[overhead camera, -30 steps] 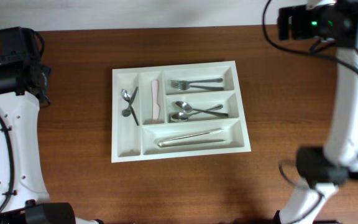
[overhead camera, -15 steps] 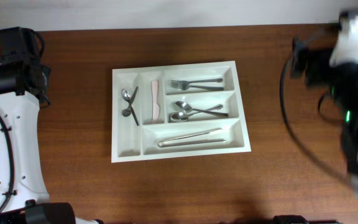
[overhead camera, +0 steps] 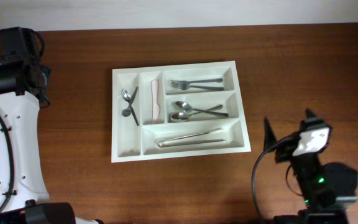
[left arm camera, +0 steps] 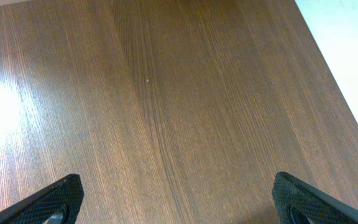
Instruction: Pack container
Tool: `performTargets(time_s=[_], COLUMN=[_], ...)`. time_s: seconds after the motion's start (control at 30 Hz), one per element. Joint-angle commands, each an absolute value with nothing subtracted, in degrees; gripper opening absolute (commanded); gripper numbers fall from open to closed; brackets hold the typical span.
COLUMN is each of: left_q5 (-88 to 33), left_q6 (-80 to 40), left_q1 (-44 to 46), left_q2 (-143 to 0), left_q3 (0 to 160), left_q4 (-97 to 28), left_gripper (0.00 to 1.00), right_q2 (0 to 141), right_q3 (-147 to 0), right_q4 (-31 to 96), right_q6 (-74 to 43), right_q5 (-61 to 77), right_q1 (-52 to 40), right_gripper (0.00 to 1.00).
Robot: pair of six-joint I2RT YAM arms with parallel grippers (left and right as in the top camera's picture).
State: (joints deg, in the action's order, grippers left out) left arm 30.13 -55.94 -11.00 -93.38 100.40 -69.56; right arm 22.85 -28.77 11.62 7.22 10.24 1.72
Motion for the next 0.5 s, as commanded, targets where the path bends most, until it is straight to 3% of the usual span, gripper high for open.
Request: performTargets(time_s=[0.0, 0.47], left_q5=[30.89, 30.89], left_q6=[-55.68, -55.68], left_q1=[-11.14, -11.27], left_q2=[-92.55, -92.55], left_q3=[101.10, 101.10], left_q4=[-69.63, -69.69], left_gripper=[0.99, 0.99], right_q2=[18.35, 10.22], right_q3=[-22.50, -10.57], right_q4=[9.82, 18.33], right_q6=[6.55, 6.57], right_q5=[12.91, 8.36], right_q1=[1.56, 1.58], right_gripper=[0.99, 0.99])
